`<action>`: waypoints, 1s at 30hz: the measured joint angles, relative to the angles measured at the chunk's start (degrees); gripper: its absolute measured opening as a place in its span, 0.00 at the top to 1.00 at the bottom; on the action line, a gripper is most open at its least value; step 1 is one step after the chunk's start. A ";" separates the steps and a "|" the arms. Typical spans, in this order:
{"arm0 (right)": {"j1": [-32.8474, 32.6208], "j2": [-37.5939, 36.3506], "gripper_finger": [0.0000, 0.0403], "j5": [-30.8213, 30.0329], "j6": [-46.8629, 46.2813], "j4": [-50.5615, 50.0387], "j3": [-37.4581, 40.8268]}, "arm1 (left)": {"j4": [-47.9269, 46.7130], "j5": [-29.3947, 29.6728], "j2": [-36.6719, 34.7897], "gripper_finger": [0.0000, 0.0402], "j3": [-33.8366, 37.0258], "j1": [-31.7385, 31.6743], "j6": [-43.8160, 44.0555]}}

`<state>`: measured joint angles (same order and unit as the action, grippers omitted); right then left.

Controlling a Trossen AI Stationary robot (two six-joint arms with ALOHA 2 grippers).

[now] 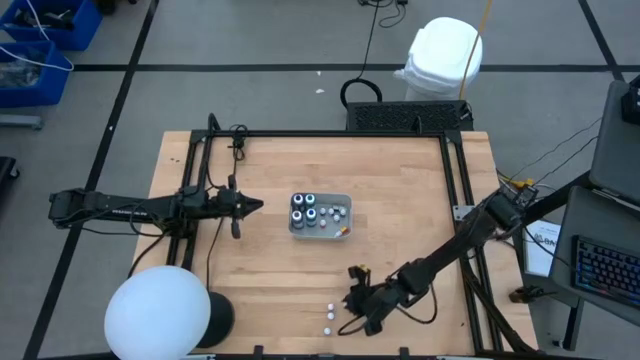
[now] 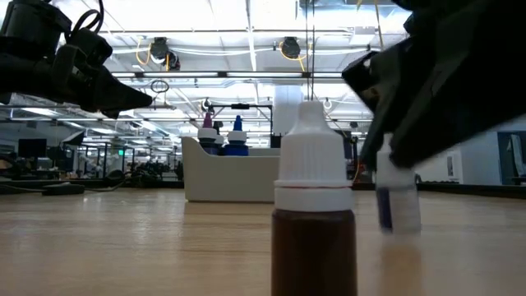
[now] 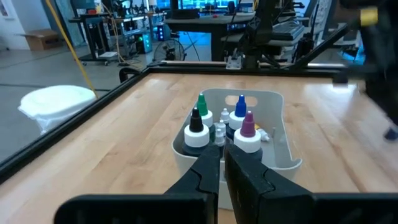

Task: Pick & Place food coloring
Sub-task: Put the small black food coloring bottle into the gray bin

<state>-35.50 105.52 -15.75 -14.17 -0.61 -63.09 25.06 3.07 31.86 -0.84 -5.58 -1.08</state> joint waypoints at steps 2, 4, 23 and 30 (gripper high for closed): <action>0.35 -3.52 0.89 -2.27 0.05 -4.05 -0.07 | 0.02 0.00 0.00 0.92 0.01 0.00 -1.13; 1.07 -7.22 0.89 -4.84 0.33 -8.33 -0.07 | 0.00 0.01 0.00 0.92 0.01 0.00 -1.45; 28.29 -20.17 0.88 -0.53 20.04 -4.36 0.30 | -0.02 -0.02 0.01 0.92 0.01 0.00 -1.52; 32.84 -11.69 0.88 2.21 20.85 -2.96 2.04 | -1.16 0.00 0.02 0.92 0.02 0.00 -3.02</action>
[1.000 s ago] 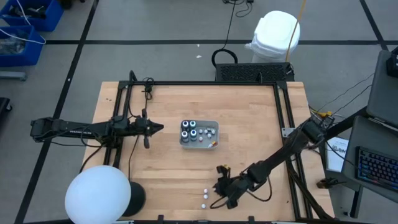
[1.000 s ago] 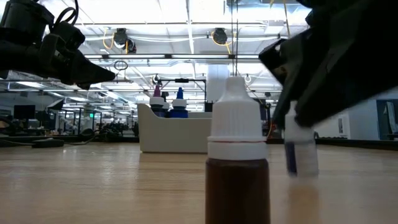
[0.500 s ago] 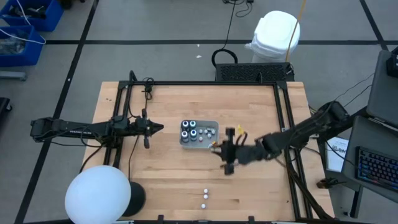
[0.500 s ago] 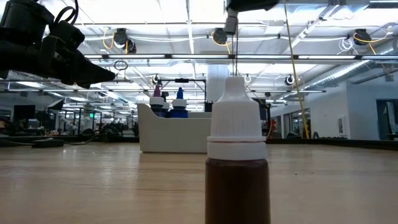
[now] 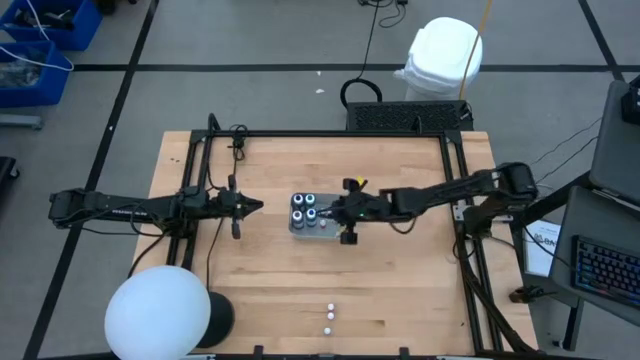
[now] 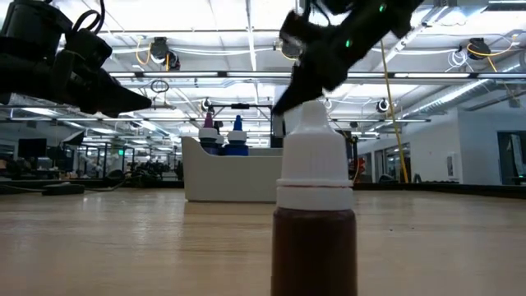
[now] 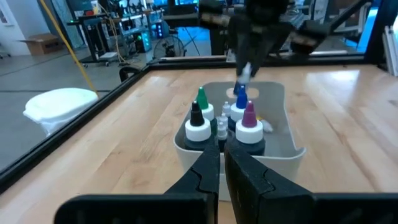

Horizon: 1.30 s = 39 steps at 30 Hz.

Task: Pick & Place food coloring
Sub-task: Put the small black food coloring bottle into the gray bin

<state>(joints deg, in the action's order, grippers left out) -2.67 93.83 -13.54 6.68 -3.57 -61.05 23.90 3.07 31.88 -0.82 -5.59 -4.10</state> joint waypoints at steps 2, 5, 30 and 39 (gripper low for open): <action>0.34 1.82 0.88 0.02 0.08 1.07 0.16 | -0.06 0.02 -0.02 0.92 0.00 0.00 -0.49; 0.81 3.46 0.88 0.08 0.48 2.89 0.14 | -0.17 0.02 -0.02 0.92 0.00 -0.02 -0.53; -0.80 4.03 0.88 0.37 -5.82 11.90 7.79 | -0.17 0.04 -0.02 0.92 0.00 -0.06 -0.53; -0.73 4.03 0.88 0.22 -3.94 15.86 7.84 | -0.16 0.03 -0.02 0.92 0.00 -0.06 -0.53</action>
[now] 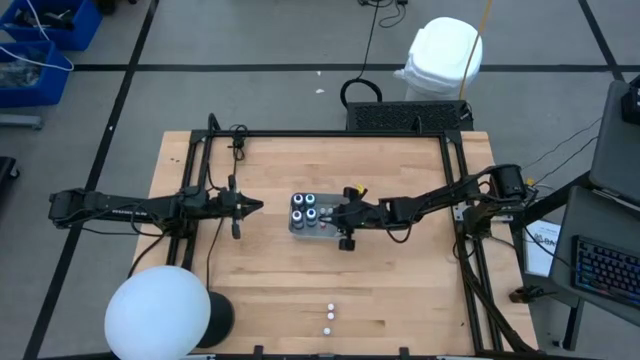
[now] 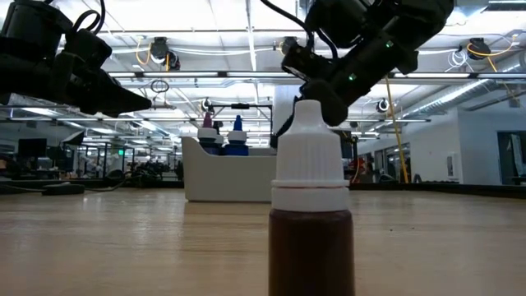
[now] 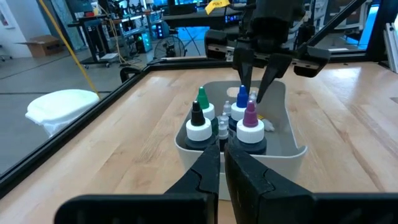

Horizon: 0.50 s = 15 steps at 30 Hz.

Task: Pick & Place food coloring
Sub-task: Put the small black food coloring bottle into the gray bin

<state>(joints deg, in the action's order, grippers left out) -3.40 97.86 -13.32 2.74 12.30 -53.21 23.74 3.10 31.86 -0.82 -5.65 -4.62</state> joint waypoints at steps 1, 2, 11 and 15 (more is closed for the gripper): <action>0.13 0.00 0.88 -0.07 0.36 0.80 0.00 | 0.00 0.01 0.00 0.92 0.00 0.00 0.00; 0.33 0.00 0.88 -0.09 0.89 1.70 0.00 | -0.01 0.01 0.00 0.92 0.00 0.00 -0.02; 2.32 0.00 0.88 -0.11 1.04 2.71 0.00 | -0.01 0.01 0.00 0.92 0.00 0.00 -0.02; 2.31 0.62 0.88 -0.06 0.97 3.36 0.00 | 0.01 0.01 0.00 0.92 0.00 0.00 -0.02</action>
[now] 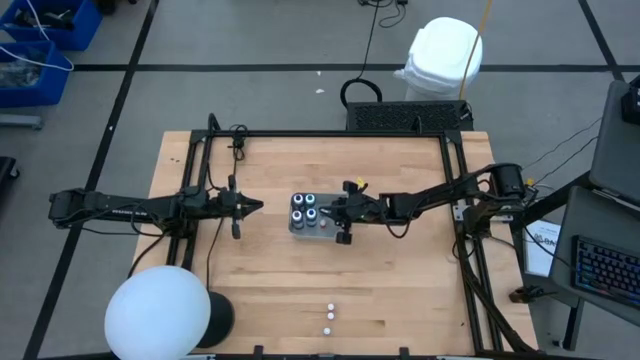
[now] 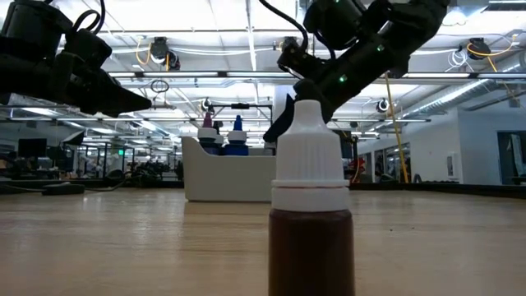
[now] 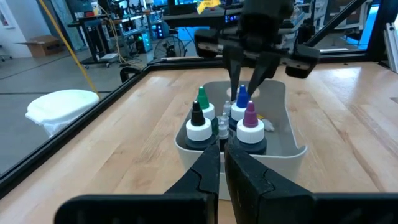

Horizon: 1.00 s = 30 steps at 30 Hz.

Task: Pick & Place food coloring
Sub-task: Put the small black food coloring bottle into the gray bin

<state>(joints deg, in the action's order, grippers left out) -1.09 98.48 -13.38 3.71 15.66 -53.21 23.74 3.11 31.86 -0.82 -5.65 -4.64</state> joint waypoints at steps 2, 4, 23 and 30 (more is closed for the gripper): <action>-0.03 1.06 0.88 0.06 -0.01 0.02 -0.02 | -0.01 0.00 0.00 0.92 0.00 0.01 -0.01; -0.03 2.41 0.88 0.04 -0.01 0.31 -0.02 | -0.02 0.00 0.02 0.92 0.00 0.00 -0.02; 0.20 3.89 0.88 0.02 0.03 2.06 0.02 | -0.06 0.02 0.02 0.92 0.00 0.00 -0.11; 0.68 3.91 0.88 0.06 1.15 3.40 0.02 | -0.06 0.02 0.00 0.92 0.00 0.02 -0.07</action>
<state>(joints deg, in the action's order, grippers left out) -0.42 102.39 -13.32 4.86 19.06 -53.19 23.68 3.14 31.86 -0.82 -5.63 -4.71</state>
